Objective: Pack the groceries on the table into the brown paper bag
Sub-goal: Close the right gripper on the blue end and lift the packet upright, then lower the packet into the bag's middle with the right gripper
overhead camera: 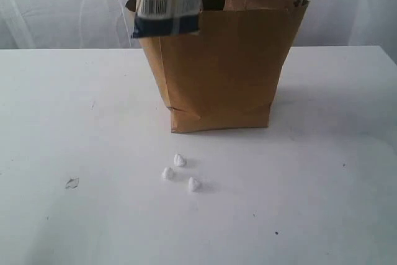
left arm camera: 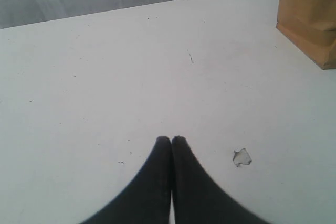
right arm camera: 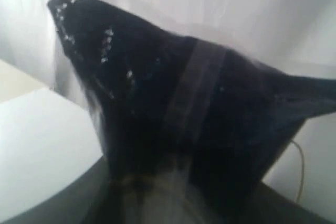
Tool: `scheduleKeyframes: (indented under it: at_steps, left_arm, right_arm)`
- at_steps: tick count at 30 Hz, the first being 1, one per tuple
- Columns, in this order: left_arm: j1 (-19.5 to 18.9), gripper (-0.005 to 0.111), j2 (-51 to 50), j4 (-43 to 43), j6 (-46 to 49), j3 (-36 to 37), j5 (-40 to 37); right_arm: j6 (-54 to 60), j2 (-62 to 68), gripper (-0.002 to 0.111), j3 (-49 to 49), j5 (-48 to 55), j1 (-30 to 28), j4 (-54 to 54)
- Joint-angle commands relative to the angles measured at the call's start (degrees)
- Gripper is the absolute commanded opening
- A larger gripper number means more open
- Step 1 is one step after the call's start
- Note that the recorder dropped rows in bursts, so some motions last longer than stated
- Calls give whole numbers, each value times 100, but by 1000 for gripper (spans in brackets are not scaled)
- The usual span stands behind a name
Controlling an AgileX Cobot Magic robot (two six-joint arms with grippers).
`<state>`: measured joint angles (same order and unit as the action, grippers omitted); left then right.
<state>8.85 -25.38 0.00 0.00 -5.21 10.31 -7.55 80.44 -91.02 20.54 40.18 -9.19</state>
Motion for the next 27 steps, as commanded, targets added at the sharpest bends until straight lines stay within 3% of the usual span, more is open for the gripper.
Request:
scheduleKeyframes:
  at_steps: [1,12,16,27]
  left_arm:
    - [-13,0,38,0,0,43,-10]
    - [-13,0,38,0,0,43,-10]
    - [-13,0,38,0,0,43,-10]
    - [-13,0,38,0,0,43,-10]
  right_arm:
    - [-34,-135,0,-173,-1203,-343,326]
    - [306,323,0,-182,-3356,-662,645]
    - [1040,601,0,-182,-3295,-878,645]
    - [1055,1081,0,-182,-3094,-1222,645]
